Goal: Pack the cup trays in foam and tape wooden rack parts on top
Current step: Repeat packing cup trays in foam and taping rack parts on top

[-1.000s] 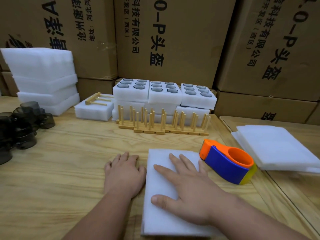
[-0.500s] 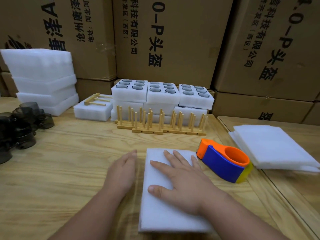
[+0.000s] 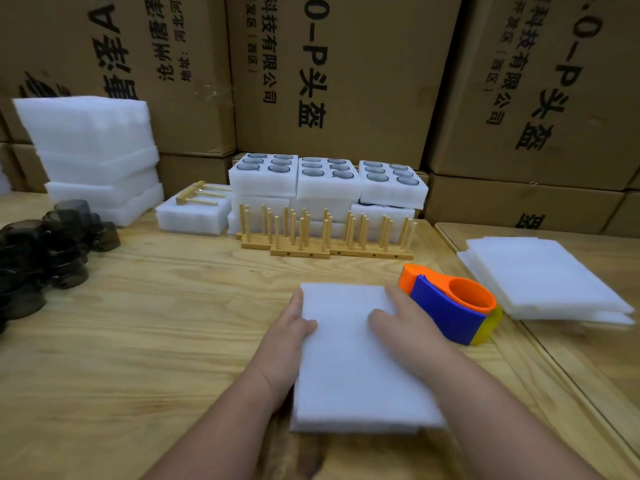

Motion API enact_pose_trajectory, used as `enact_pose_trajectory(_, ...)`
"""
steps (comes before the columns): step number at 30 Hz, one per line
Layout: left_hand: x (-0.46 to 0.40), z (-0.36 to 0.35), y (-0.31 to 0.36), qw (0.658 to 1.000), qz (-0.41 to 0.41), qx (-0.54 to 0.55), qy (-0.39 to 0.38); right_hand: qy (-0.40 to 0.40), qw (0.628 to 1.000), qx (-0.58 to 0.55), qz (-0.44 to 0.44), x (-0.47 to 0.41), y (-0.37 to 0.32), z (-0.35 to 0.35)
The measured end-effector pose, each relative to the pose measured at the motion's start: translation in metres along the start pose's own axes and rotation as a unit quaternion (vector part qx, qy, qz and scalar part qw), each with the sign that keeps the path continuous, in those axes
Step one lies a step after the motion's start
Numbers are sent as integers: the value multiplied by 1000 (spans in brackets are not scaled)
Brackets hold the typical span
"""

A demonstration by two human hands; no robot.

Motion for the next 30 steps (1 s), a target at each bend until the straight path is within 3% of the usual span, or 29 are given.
enact_pose_trajectory(3, 3, -1, 0, 1000, -4, 3, -12, -9, 944, -307, -118, 3, 32, -4)
enact_pose_trajectory(6, 6, 0, 2, 1000, -11, 4, -13, 44, 906, -406, -110, 7, 52, -2)
enact_pose_trajectory(30, -8, 5, -2, 999, -7, 38, 12, 75, 931, -351, -62, 3, 44, -1)
Point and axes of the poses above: each hand's wrist, its own x-axis away from the middle knuckle, its own z-axis out of the back of the hand, y = z × x, the point moved 7 cm from there along -x, towards the middle knuckle, and after that the axes turned 12 degrees about y, right-handed, at the moved point
